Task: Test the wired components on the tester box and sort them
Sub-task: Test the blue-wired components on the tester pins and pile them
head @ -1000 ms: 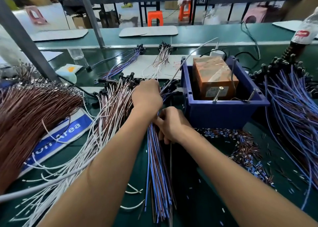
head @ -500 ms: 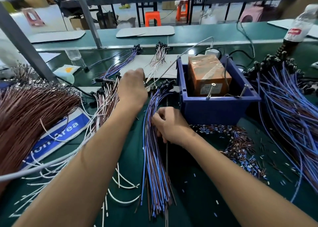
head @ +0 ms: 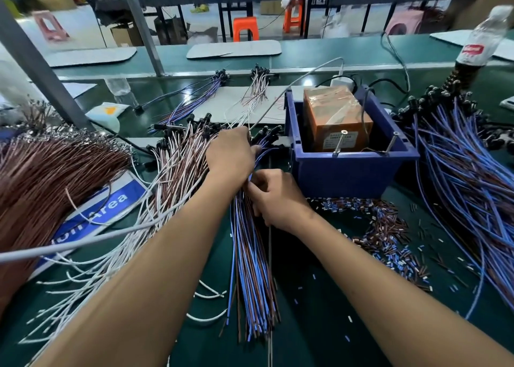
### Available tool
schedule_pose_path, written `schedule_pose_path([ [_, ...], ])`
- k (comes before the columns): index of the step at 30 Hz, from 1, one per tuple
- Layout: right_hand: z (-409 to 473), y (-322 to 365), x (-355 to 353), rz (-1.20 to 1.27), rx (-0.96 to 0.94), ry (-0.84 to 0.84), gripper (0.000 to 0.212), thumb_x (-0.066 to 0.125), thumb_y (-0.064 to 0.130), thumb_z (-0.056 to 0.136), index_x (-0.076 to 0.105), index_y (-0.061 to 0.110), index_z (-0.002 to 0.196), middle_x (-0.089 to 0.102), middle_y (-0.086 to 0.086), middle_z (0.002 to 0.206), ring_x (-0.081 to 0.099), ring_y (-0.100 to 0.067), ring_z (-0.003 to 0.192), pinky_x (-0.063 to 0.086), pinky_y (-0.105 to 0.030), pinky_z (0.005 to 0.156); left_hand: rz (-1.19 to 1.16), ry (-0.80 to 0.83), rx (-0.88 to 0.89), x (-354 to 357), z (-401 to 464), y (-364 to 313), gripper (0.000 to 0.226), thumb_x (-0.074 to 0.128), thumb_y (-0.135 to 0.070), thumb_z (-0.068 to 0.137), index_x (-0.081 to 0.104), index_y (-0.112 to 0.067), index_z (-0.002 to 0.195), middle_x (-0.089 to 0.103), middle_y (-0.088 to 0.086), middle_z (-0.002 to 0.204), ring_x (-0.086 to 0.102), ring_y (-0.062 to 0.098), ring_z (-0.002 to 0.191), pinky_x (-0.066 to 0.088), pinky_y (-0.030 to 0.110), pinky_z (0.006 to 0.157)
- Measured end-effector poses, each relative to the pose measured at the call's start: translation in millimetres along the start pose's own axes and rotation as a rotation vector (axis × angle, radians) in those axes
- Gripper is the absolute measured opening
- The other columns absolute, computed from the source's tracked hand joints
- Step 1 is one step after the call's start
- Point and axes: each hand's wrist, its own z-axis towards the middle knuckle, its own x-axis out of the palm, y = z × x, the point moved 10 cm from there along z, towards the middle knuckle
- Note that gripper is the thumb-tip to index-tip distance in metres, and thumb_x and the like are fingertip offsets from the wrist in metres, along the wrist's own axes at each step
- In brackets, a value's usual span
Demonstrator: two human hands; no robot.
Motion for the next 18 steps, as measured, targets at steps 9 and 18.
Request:
schedule_pose_path([
  [9,0.2,3.0,-1.2,-0.021,-0.025,0.0,0.038,0.059,0.032,0.104,0.059,0.01,0.073,0.068,-0.008,0.057,0.055,-0.017,0.034,0.039,-0.022,0.04,-0.322,-0.143,-0.116,-15.3,-2.5,16.3,0.026,0.043,-0.026,0.109,0.056,-0.004,0.114,0.065,0.015,0.11,0.061,0.034,0.105,0.045,0.041,0.085],
  [18,-23.7,29.0,6.8,0.642,-0.058,0.295,0.048,0.042,0.036,0.112,0.064,-0.005,0.099,0.03,-0.007,0.054,0.025,-0.012,0.037,0.022,-0.02,0.038,-1.34,-0.244,-0.277,-54.6,-28.4,1.4,0.02,0.037,-0.027,0.112,0.048,-0.016,0.1,0.052,0.0,0.078,0.047,0.007,0.058,0.043,0.024,0.05],
])
